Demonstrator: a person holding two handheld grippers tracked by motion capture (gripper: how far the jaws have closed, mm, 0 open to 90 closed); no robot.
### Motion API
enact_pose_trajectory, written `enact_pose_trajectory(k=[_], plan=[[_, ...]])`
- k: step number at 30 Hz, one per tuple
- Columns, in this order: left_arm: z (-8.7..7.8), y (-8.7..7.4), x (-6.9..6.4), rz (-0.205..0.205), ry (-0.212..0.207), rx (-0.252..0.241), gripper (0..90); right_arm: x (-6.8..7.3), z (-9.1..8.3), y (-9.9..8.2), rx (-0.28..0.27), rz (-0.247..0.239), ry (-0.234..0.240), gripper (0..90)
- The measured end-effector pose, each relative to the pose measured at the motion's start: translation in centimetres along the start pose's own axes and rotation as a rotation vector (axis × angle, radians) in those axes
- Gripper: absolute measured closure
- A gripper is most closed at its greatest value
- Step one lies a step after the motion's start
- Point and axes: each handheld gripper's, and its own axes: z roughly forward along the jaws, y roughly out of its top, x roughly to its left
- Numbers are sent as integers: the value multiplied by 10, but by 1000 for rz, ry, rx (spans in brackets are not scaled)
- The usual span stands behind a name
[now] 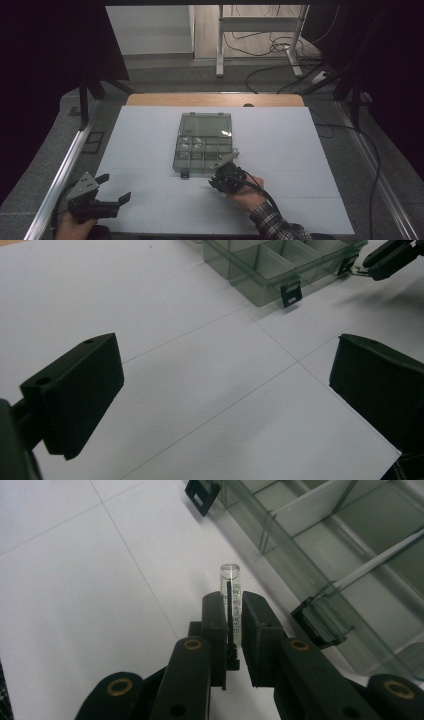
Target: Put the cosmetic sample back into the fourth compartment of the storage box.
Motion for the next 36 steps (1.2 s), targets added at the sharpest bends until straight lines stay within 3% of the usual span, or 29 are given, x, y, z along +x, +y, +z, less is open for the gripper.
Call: enact_pose_trajectory(k=[10,36], plan=[[0,0,1,-8,-5,-2,14,-8,-10,1,-37,24,-5,801],[0,0,2,-15,-7,-1,14,-42,-23,6,-95,84,-81,801]])
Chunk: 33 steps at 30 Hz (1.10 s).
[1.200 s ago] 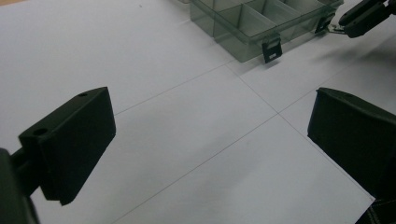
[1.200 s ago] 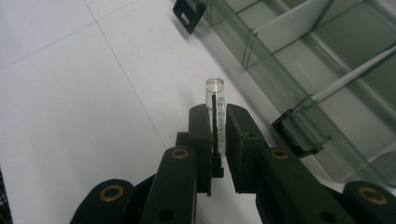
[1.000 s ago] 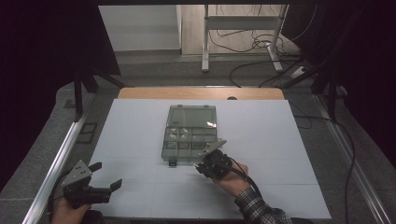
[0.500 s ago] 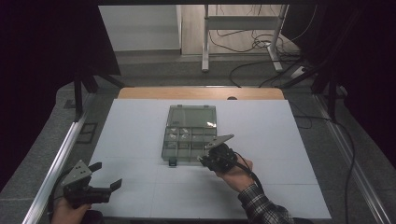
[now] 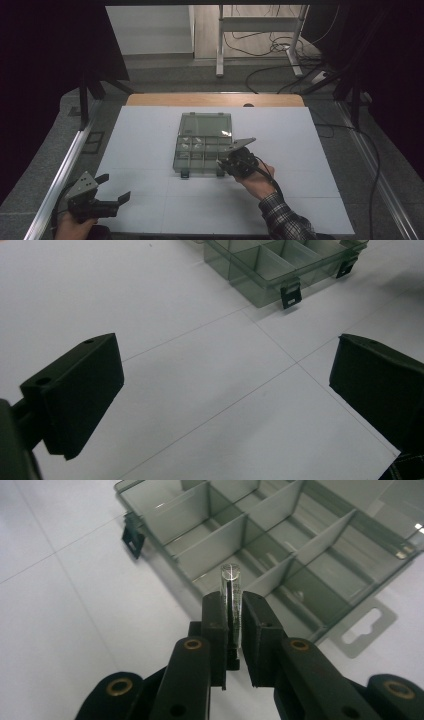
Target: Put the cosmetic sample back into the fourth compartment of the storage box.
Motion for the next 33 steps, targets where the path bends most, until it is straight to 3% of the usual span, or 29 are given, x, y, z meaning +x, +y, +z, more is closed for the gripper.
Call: enact_pose_trajectory(k=[14,33], plan=[[0,0,0,-4,-1,1,14,-23,5,9,-21,42,-45,801],[0,0,1,-4,-3,4,14,-41,18,17,-29,74,-75,800]])
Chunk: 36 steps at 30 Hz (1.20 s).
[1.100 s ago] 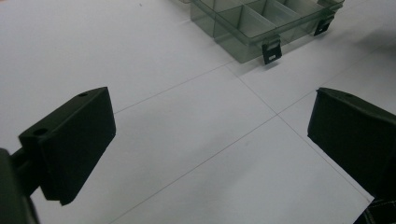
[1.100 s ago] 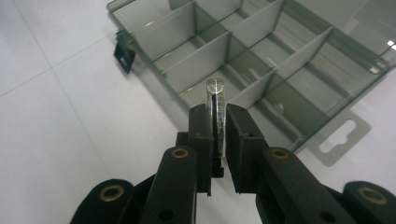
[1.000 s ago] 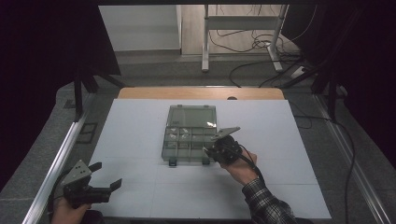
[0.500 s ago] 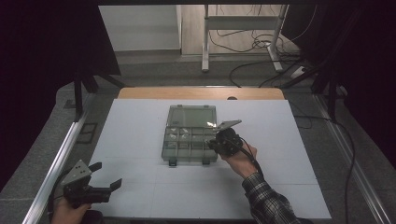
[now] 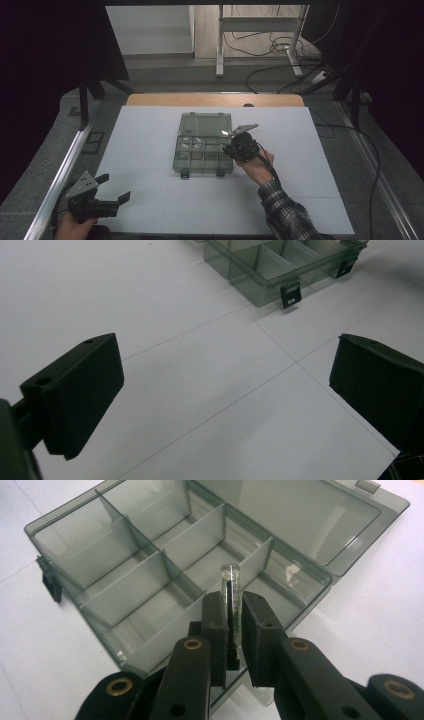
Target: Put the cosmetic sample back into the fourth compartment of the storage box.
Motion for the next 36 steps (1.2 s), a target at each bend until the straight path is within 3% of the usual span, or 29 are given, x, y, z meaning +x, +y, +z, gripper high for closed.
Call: enact_pose_trajectory(k=[18,36], plan=[[0,0,0,0,-2,1,14,-11,15,7,0,-6,-34,797],[0,0,0,0,-6,1,14,-12,26,8,15,-13,-53,767]])
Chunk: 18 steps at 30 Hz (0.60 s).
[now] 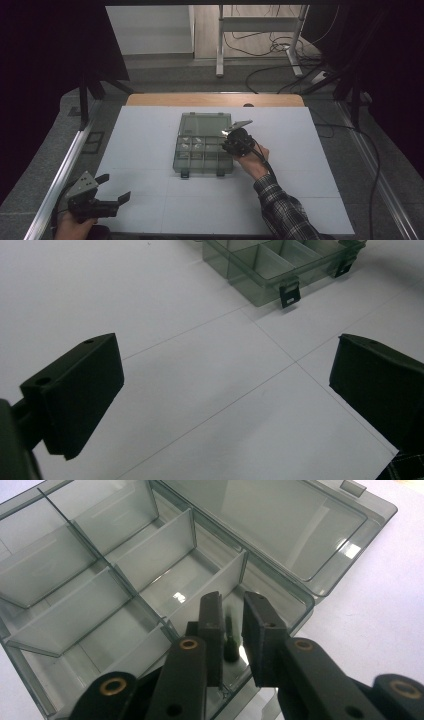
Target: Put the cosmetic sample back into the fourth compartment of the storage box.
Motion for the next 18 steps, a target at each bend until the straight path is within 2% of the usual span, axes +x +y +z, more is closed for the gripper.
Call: enact_pose_trajectory(k=[8,18], plan=[[-1,0,1,-8,-5,-4,14,2,0,0,7,4,7,727],[-1,0,1,-8,-3,-6,14,3,-4,0,4,10,17,581]])
